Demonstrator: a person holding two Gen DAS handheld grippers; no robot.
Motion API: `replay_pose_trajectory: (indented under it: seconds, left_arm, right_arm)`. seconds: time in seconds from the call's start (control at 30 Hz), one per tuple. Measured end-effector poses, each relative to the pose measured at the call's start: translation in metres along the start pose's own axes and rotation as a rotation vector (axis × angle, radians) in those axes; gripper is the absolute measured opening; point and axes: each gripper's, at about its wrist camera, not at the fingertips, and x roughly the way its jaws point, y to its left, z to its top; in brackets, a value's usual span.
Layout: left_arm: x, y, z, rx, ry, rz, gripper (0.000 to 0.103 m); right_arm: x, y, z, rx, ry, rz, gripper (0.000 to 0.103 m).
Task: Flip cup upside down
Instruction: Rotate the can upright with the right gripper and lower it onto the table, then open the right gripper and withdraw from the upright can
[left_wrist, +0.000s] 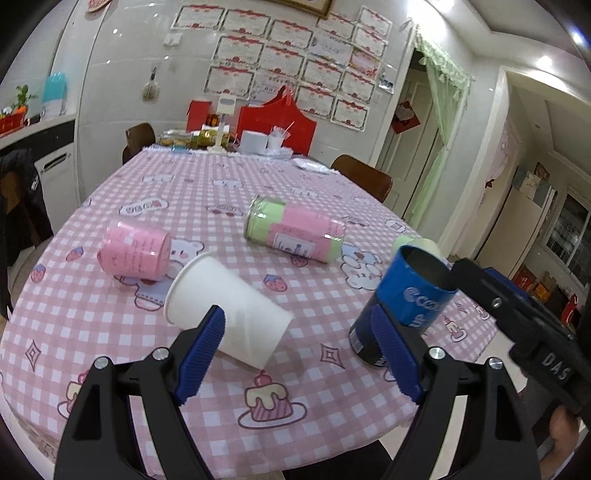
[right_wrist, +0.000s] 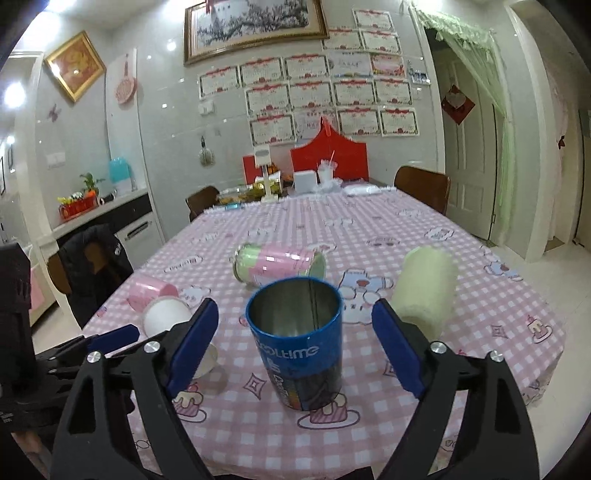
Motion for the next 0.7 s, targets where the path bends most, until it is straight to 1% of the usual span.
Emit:
replay_pose_trajectory:
  seconds: [0.13, 0.23, 0.3, 0.33, 0.37, 0.43, 0.53, 0.7]
  left_arm:
    - [-0.010, -0.014, 0.002, 0.032, -0.022, -0.013, 0.080]
    - [-0.021, -0.028, 0.005, 0.072, -0.056, -0.001, 0.082]
    - [-0.027, -0.035, 0.007, 0.096, -0.080, 0.008, 0.084]
    - [-0.032, -0.040, 0.008, 0.111, -0.097, 0.015, 0.086]
    - [-0.036, -0.044, 0.008, 0.121, -0.110, 0.022, 0.090]
    - [-0.043, -0.052, 0.009, 0.143, -0.142, 0.036, 0.091]
    - [-0.052, -0.060, 0.011, 0.163, -0.168, 0.056, 0.091]
    - [-0.065, -0.070, 0.013, 0.175, -0.216, 0.050, 0.091]
  right_arm:
    - [-0.020, -0.006, 0.006, 0.005, -0.035, -0.015, 0.087]
    - [-0.033, -0.011, 0.007, 0.010, -0.060, -0.040, 0.089]
    - [-0.043, -0.015, 0.008, 0.012, -0.083, -0.056, 0.095]
    - [-0.048, -0.016, 0.009, 0.010, -0.097, -0.066, 0.095]
    - [-0.051, -0.018, 0.009, 0.007, -0.107, -0.073, 0.095]
    - [-0.061, -0.018, 0.011, -0.008, -0.137, -0.096, 0.095]
    - [-0.072, -0.020, 0.010, -0.030, -0.177, -0.131, 0.095]
    - [-0.085, -0.023, 0.005, -0.067, -0.249, -0.186, 0.095]
